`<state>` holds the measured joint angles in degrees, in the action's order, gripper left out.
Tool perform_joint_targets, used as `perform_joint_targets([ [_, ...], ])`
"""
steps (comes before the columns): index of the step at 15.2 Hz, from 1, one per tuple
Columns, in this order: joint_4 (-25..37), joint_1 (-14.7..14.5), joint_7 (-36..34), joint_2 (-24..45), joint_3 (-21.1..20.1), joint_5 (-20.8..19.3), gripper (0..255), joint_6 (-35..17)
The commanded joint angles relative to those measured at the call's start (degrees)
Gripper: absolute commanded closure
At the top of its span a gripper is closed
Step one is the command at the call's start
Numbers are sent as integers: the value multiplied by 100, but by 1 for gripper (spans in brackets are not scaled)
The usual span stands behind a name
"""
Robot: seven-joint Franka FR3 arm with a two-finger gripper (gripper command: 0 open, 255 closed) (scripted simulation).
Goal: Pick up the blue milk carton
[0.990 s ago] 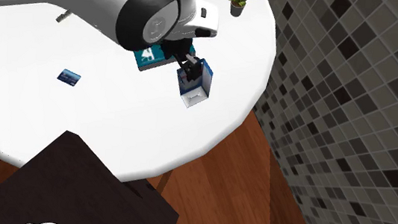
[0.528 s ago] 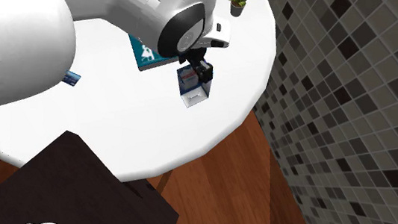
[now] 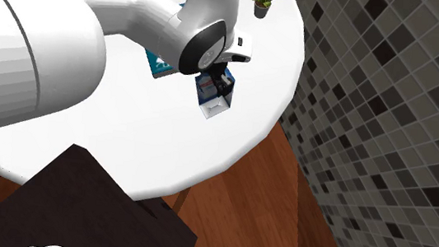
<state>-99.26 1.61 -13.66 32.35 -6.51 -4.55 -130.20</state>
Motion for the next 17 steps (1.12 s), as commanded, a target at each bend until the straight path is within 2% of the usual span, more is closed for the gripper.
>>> perform_joint_targets([
  [1, -8, 0, -2, 14, 3, -3, 255, -18],
  [9, 9, -3, -5, 17, 2, -3, 255, -3],
  [17, 110, 18, 27, -339, -30, 49, 255, 452],
])
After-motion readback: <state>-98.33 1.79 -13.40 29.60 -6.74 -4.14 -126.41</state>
